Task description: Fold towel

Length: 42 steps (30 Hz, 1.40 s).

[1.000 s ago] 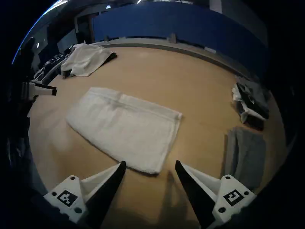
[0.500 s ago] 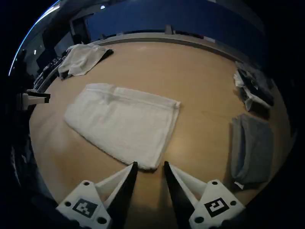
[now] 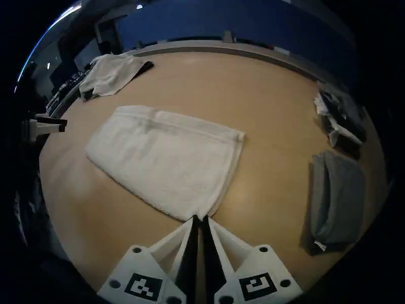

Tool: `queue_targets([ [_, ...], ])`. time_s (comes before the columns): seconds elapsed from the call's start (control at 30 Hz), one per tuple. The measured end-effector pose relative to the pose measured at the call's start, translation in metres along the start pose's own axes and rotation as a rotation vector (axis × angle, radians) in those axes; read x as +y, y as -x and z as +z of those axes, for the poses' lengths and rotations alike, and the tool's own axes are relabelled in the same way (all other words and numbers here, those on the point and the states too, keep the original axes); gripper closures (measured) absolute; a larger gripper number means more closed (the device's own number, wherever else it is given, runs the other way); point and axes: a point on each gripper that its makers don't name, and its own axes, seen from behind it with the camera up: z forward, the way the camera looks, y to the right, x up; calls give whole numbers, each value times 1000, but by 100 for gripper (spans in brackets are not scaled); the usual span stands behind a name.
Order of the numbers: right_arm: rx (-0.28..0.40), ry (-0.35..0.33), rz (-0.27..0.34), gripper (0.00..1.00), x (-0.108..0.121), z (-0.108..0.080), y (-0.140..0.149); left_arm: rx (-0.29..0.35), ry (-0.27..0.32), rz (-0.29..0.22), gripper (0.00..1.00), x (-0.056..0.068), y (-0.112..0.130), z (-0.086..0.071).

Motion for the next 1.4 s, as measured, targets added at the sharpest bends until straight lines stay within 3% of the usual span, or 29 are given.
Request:
queue_targets([
  [0.3, 30, -1, -6, 96, -3, -6, -10, -4, 4, 2, 7, 0, 5, 1],
  [0.7, 129, -8, -78, 96, -17, -30, -66, 0, 5, 1, 7, -1, 4, -4],
  [1.07, 170, -26, -180, 97, -40, -25, -114, 11, 8, -1, 7, -4, 2, -10],
  [1.4, 181, -58, -260, 97, -70, -21, -139, 22, 0, -8, 7, -10, 3, -18],
])
